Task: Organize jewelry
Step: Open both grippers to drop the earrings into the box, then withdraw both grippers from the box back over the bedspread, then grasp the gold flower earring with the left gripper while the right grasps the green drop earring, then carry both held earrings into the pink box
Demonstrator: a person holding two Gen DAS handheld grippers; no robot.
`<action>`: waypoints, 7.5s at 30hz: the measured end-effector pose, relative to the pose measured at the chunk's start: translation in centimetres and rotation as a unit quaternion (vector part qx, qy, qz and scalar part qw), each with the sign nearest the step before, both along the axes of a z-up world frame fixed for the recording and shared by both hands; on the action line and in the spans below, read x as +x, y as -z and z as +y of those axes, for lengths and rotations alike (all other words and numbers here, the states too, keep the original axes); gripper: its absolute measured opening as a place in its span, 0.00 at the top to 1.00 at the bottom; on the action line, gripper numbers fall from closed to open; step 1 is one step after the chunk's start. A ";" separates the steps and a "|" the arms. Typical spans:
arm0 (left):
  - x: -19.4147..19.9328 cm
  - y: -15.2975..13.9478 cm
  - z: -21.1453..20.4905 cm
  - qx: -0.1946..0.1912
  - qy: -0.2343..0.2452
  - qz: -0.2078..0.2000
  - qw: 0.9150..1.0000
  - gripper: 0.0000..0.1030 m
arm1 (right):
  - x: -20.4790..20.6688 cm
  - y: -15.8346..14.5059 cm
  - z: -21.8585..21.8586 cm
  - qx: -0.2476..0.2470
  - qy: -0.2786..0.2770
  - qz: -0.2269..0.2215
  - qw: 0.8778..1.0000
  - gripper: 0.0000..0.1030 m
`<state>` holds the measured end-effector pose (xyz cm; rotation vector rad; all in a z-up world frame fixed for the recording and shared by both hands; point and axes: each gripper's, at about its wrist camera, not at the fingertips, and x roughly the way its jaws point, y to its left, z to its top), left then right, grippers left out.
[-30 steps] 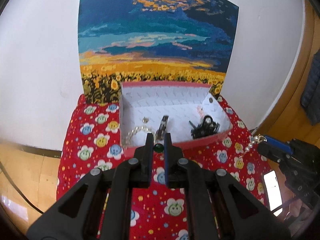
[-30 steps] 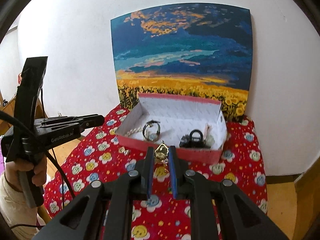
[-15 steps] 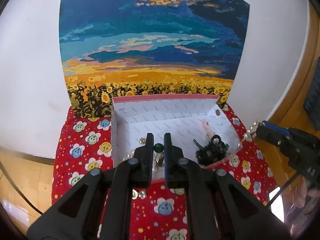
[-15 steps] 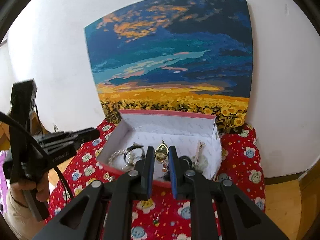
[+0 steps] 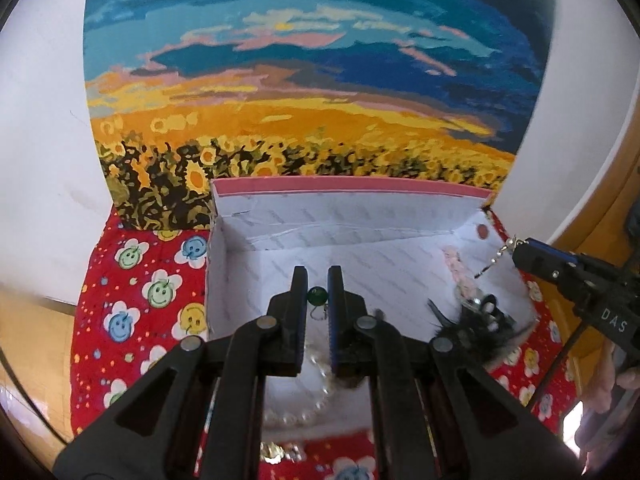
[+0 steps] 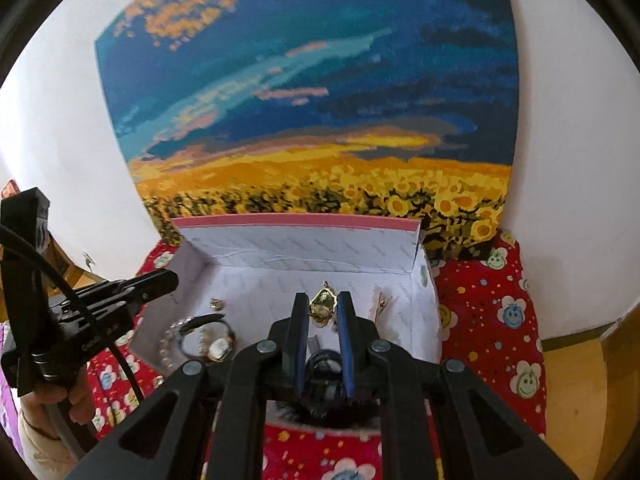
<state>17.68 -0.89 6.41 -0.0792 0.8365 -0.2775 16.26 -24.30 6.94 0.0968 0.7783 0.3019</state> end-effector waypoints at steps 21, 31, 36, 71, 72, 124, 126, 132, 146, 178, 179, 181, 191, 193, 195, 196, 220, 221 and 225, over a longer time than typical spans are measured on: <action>2.2 3.1 1.5 0.005 -0.008 0.050 0.999 0.98 | 4.9 5.5 2.7 0.004 0.006 0.043 0.999 0.83; 2.2 2.4 0.1 0.011 0.003 0.047 0.999 0.65 | 3.0 3.2 1.8 0.028 0.001 0.030 0.999 0.68; 1.1 1.6 -0.6 0.018 0.012 0.042 0.999 0.65 | 0.8 1.6 1.0 0.047 0.000 0.019 0.999 0.61; -15.7 -5.4 5.7 0.077 -0.035 -0.011 0.996 0.64 | -17.9 -1.5 3.2 0.095 -0.022 0.010 0.995 0.59; -15.8 -5.1 5.7 0.077 -0.034 -0.007 0.996 0.64 | -18.2 -1.1 3.3 0.096 -0.021 0.013 0.995 0.59; -9.3 6.6 0.6 0.084 -0.043 0.034 0.995 0.87 | -19.3 9.2 2.1 0.040 0.047 0.055 0.997 0.59; -9.5 6.6 0.6 0.082 -0.043 0.033 0.995 0.87 | -19.3 9.2 2.1 0.040 0.047 0.054 0.997 0.59; -10.0 6.2 1.4 0.054 -0.042 0.042 0.997 0.88 | -19.4 9.2 2.1 0.039 0.048 0.052 0.997 0.59; -14.7 3.4 5.1 0.019 -0.064 0.012 0.998 0.88 | -20.2 8.6 2.6 0.018 0.046 0.044 0.998 0.59; -15.7 3.9 7.1 -0.029 -0.058 0.005 0.998 0.88 | -14.8 9.3 6.1 -0.070 0.063 0.047 0.994 0.71; -15.7 3.9 7.1 -0.029 -0.058 0.005 0.998 0.88 | -14.8 9.3 6.1 -0.072 0.063 0.047 0.994 0.75; -15.8 3.8 7.1 -0.030 -0.058 0.004 0.998 0.88 | -14.7 9.4 6.2 -0.074 0.063 0.047 0.994 0.78; -17.3 2.4 6.7 -0.031 -0.059 -0.005 0.998 0.88 | -14.4 9.3 5.6 -0.058 0.064 0.050 0.995 0.89; -17.6 2.0 6.5 -0.032 -0.058 -0.006 0.998 0.88 | -14.4 9.3 5.5 -0.052 0.063 0.050 0.995 0.89; -18.1 1.5 6.3 -0.029 -0.056 -0.010 0.998 0.88 | -14.5 9.2 5.3 -0.046 0.062 0.051 0.996 0.89; -18.3 1.3 6.2 -0.027 -0.056 -0.011 0.998 0.88 | -14.8 9.0 5.1 -0.044 0.061 0.050 0.996 0.89; -15.5 -5.3 3.9 -0.025 -0.027 -0.055 0.998 0.88 | -15.7 -0.2 2.3 0.015 0.002 -0.009 1.000 0.89; -15.1 -5.3 3.7 -0.024 -0.025 -0.054 0.998 0.88 | -15.3 -0.6 2.2 0.015 0.000 -0.012 1.000 0.89; -12.8 -5.0 2.8 -0.020 -0.018 -0.048 0.998 0.88 | -13.1 -1.9 1.6 0.002 0.004 -0.022 1.000 0.89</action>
